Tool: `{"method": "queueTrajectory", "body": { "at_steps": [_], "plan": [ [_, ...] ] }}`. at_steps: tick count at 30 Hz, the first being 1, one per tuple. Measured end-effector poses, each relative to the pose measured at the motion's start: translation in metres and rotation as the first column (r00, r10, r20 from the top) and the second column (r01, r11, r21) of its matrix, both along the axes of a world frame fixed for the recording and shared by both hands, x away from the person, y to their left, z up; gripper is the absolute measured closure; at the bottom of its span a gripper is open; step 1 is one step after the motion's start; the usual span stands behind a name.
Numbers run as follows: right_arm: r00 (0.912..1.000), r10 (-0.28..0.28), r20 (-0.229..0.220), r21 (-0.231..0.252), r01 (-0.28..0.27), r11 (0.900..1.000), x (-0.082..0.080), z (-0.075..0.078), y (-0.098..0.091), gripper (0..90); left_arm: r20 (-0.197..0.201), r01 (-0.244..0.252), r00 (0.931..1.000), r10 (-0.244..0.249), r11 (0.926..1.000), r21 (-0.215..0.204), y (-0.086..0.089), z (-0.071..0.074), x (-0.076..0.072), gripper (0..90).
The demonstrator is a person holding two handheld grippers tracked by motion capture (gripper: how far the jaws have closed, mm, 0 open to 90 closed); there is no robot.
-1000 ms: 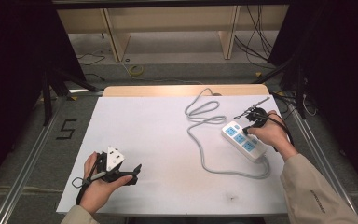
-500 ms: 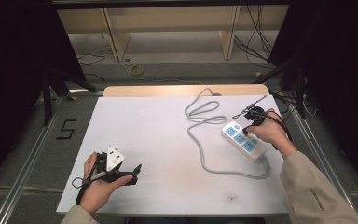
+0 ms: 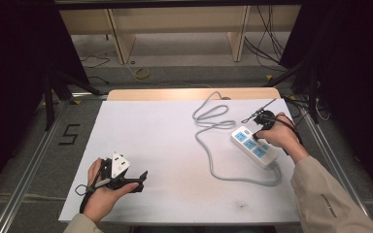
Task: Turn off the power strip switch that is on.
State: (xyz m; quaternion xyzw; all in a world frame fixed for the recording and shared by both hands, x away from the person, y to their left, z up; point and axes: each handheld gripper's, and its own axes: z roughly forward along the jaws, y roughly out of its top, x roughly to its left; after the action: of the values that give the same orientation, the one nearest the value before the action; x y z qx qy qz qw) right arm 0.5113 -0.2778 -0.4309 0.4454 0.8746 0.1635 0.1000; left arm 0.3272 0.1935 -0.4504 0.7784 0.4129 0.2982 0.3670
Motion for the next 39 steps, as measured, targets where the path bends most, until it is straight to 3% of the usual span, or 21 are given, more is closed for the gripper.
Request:
{"method": "queueTrajectory", "body": {
  "at_steps": [10,23,39],
  "plan": [
    [0.9999,-0.008,0.007,0.024,0.008,0.9997,-0.0008,-0.0009,-0.0027,90.0,-0.001,0.0,1.0,0.0,1.0,-0.001,0.0003,-0.0005,0.0002,2.6],
    [0.9993,-0.003,0.038,-0.012,0.003,0.9999,-0.0046,-0.0011,0.0017,90.0,-0.002,-0.002,1.0,0.002,1.0,-0.001,-0.0001,-0.0007,0.0004,2.6],
    [0.999,-0.01,0.043,0.009,0.01,0.9999,-0.0053,-0.0015,0.0,90.0,-0.002,-0.002,1.0,0.002,1.0,0.0,-0.0001,-0.0006,0.0005,2.6]
  ]
}}
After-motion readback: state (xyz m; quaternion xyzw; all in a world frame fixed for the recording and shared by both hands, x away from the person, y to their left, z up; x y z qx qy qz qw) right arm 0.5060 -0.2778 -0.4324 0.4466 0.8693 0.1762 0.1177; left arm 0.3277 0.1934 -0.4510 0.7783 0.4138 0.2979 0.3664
